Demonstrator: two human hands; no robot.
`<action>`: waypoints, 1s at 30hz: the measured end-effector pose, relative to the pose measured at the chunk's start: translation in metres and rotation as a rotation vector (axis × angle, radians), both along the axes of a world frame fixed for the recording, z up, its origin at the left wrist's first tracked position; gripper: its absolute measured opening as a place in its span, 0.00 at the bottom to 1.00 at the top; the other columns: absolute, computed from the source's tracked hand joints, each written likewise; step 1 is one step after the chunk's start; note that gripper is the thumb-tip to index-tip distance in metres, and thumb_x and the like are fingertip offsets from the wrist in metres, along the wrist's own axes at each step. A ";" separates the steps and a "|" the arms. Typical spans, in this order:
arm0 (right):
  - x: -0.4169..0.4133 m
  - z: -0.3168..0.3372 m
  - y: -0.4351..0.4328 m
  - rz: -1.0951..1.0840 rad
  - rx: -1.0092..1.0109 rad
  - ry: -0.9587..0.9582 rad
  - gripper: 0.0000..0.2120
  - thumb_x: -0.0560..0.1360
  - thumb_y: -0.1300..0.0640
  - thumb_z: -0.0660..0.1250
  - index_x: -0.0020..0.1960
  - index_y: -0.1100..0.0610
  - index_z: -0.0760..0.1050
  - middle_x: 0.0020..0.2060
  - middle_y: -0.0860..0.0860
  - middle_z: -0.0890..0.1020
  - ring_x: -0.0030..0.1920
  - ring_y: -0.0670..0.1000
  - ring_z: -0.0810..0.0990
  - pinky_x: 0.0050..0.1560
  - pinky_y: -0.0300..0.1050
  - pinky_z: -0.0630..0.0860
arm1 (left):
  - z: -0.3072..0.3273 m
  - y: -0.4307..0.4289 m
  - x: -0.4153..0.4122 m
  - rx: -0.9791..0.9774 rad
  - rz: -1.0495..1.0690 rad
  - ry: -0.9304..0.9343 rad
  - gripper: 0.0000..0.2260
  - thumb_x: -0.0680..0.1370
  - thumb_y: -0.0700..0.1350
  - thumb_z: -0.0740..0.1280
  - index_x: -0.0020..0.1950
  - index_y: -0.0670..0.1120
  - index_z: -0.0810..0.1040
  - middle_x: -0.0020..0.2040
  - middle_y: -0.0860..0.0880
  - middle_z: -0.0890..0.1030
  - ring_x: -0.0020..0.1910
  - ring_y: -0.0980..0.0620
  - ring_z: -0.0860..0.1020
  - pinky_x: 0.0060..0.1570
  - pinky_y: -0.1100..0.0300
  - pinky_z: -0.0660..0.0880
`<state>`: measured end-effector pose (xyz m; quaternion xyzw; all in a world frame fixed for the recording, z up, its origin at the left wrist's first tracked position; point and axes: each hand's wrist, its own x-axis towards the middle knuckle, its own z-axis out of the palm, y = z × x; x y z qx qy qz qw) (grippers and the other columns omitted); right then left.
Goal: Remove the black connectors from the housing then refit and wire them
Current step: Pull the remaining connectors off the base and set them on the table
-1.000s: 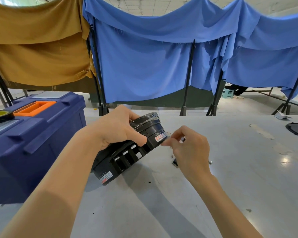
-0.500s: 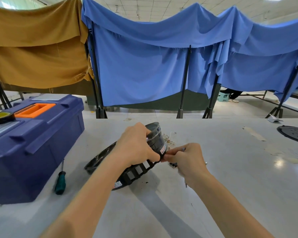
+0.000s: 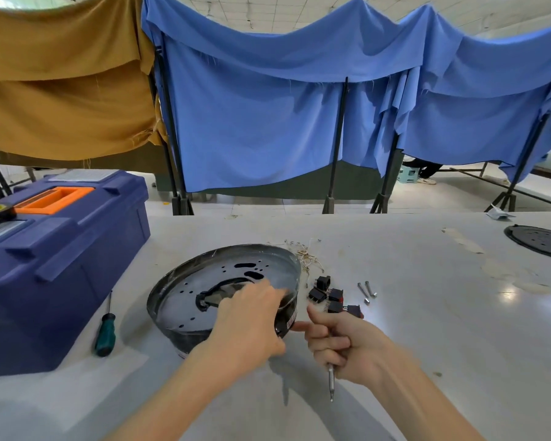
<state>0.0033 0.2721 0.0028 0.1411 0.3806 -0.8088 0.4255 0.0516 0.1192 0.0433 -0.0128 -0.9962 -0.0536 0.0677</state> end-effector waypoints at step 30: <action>0.031 0.002 -0.004 0.015 0.173 0.003 0.20 0.61 0.53 0.77 0.24 0.57 0.66 0.18 0.48 0.61 0.15 0.46 0.55 0.15 0.36 0.51 | -0.046 -0.049 -0.032 0.198 -0.398 -0.223 0.27 0.75 0.59 0.68 0.72 0.60 0.67 0.74 0.61 0.64 0.72 0.56 0.62 0.72 0.52 0.60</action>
